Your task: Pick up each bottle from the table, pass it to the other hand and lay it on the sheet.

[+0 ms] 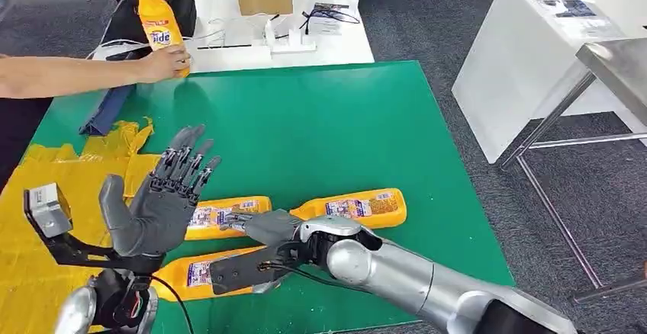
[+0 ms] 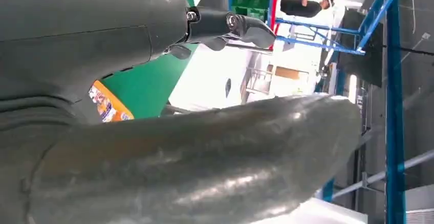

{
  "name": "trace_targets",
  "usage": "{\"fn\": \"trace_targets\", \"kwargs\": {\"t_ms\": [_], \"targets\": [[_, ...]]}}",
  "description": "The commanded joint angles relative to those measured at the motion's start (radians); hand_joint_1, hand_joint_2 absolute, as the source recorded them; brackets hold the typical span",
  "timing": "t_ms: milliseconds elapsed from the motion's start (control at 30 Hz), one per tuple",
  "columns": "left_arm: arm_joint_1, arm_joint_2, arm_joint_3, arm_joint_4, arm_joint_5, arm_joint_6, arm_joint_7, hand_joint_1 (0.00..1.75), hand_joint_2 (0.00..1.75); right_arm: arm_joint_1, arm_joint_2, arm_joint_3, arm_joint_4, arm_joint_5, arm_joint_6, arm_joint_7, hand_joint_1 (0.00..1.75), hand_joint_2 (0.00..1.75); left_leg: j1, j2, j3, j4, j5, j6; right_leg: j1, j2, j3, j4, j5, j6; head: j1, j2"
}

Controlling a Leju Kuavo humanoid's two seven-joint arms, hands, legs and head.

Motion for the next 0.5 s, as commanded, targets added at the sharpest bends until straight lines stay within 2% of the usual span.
{"fn": "trace_targets", "kwargs": {"t_ms": [33,200,333,500], "targets": [[-0.043,-0.009,-0.028,0.063,0.004,-0.006,0.008,0.00,0.00,-0.074,0.015,0.103,0.111,-0.022,0.011,0.012,0.00,1.75,0.000,0.001,0.001,0.000,0.000,0.000,0.000,0.000,0.002,0.000,-0.001,-0.002,0.000,0.000],[-0.065,-0.014,-0.042,0.081,0.014,-0.004,0.014,0.00,0.00,-0.098,0.041,0.157,0.184,-0.008,0.018,0.013,0.00,1.75,0.001,0.002,0.002,0.001,-0.001,0.000,0.001,0.001,0.002,0.000,-0.001,-0.003,0.000,0.000],[-0.072,-0.015,-0.046,0.086,0.021,-0.008,0.011,0.00,0.00,-0.108,0.052,0.196,0.230,0.078,-0.007,-0.002,0.00,1.75,0.000,0.001,0.001,0.000,0.000,0.000,0.000,0.000,0.001,0.000,0.000,-0.002,0.000,0.000],[-0.075,-0.017,-0.048,0.087,0.028,-0.009,0.011,0.00,0.00,-0.104,0.059,0.196,0.256,0.100,-0.016,-0.013,0.00,1.75,0.000,0.000,0.002,0.000,0.000,0.000,0.001,-0.001,0.002,0.000,-0.001,-0.002,0.000,0.000]]}}
